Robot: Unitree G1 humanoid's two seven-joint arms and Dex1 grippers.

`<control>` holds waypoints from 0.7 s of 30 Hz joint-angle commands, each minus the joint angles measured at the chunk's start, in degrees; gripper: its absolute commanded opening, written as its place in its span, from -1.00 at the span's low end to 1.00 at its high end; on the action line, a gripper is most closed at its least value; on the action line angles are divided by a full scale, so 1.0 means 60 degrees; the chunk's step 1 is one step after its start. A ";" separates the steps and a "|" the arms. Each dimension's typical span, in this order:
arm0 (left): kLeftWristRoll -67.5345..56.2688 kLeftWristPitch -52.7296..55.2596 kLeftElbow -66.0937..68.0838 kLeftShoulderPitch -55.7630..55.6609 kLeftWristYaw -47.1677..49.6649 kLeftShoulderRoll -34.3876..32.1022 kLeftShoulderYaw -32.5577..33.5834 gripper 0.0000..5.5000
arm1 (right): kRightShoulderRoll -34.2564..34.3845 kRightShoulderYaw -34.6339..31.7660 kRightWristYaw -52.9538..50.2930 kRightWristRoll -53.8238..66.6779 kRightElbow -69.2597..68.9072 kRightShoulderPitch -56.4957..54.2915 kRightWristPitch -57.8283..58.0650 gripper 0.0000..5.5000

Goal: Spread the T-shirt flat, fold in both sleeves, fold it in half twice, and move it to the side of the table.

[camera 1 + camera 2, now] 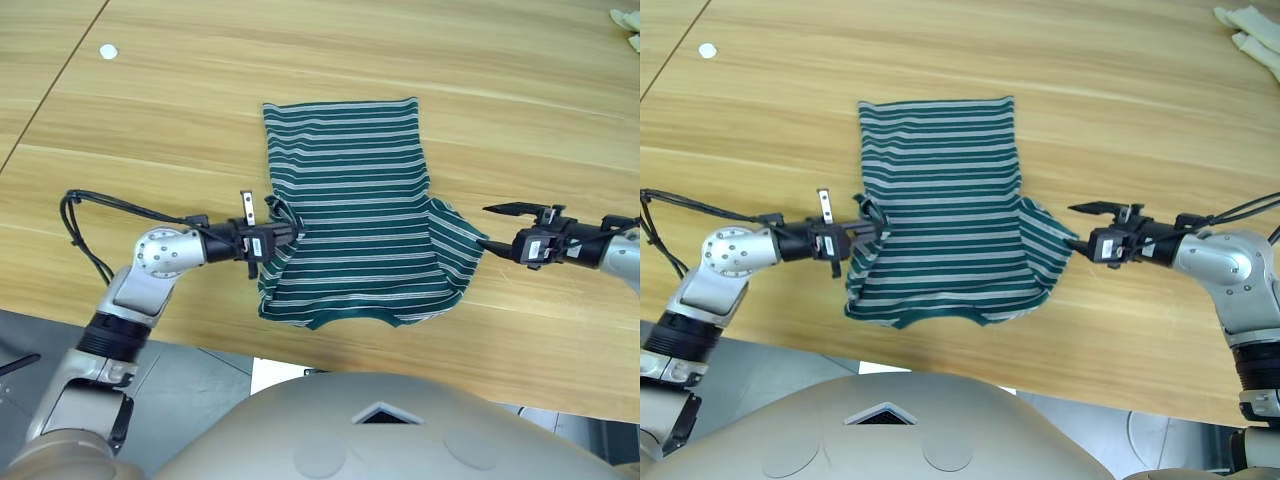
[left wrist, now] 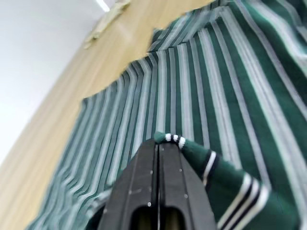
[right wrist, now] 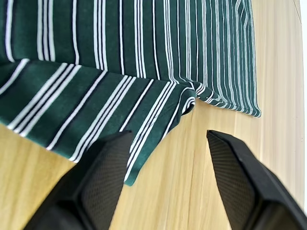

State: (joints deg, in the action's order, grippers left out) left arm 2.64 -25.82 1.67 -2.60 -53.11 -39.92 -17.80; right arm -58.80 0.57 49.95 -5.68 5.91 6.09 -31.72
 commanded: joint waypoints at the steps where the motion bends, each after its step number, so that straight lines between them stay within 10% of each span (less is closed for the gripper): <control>1: -0.0063 0.0212 0.0070 -0.0009 -0.0367 -0.0176 -0.0121 -0.82 | 0.0074 0.0018 -0.0012 0.0079 -0.0070 0.0000 0.0001 0.05; 11: -0.0572 0.1301 0.0090 -0.0458 0.0247 0.0621 0.0386 -0.22 | -0.0267 -0.0670 -0.0673 -0.0596 0.0069 0.0325 0.0846 0.66; 21: -0.0947 0.0103 -0.0233 0.0739 -0.0540 -0.0985 0.1314 0.32 | -0.0300 -0.0541 -0.0633 -0.1088 0.0118 0.0723 0.1192 0.96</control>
State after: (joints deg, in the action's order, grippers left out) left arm -2.40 -24.50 1.06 1.60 -55.82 -44.69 -10.77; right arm -60.09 -3.97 46.21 -10.38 6.46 10.75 -25.16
